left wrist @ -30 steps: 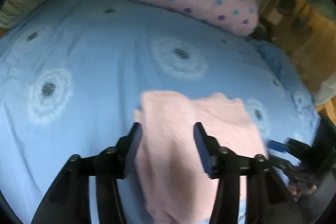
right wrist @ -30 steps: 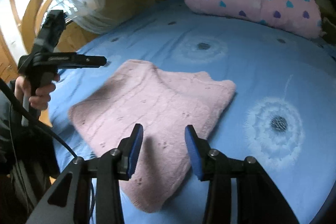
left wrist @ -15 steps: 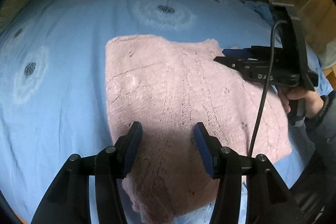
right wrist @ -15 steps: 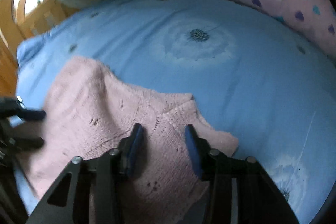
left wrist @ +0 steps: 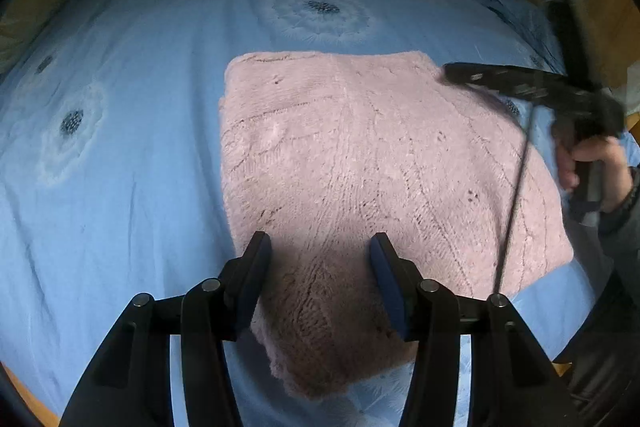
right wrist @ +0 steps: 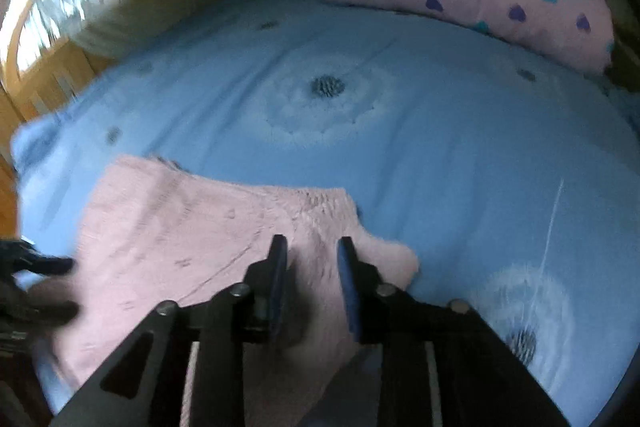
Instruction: Fold small clothes
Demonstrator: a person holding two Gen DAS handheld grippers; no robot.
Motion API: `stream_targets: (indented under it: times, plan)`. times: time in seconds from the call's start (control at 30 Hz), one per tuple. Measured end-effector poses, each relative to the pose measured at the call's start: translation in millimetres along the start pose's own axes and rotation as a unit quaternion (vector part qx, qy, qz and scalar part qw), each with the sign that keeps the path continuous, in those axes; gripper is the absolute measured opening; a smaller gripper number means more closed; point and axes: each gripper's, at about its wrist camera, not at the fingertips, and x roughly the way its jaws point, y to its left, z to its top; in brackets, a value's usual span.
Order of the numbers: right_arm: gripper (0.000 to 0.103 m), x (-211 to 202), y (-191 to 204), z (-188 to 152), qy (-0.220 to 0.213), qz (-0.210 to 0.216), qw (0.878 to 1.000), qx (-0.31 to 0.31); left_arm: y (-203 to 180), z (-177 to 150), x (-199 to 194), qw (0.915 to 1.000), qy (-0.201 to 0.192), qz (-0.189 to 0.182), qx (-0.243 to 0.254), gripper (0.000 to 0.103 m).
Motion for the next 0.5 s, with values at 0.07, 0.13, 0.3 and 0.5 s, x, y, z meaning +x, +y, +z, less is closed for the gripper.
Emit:
stream_targets:
  times: [0.07, 0.13, 0.3, 0.5]
  plan:
    - [0.044, -24, -5, -10, -0.005, 0.016, 1.000, 0.019, 5, -9, -3, 1.0000, 0.003, 0.001, -0.008, 0.047]
    - [0.050, -50, -8, -28, -0.007, 0.035, 0.999, 0.035, 13, -18, -3, 0.9993, 0.016, -0.019, -0.029, 0.048]
    - [0.055, -85, -13, -72, 0.003, 0.075, 0.994, 0.076, 30, -23, -33, 0.9954, -0.039, -0.068, -0.055, 0.048]
    - [0.066, -81, -12, -91, 0.021, 0.118, 0.987, 0.105, 54, 5, -30, 0.9857, -0.062, -0.107, -0.114, 0.073]
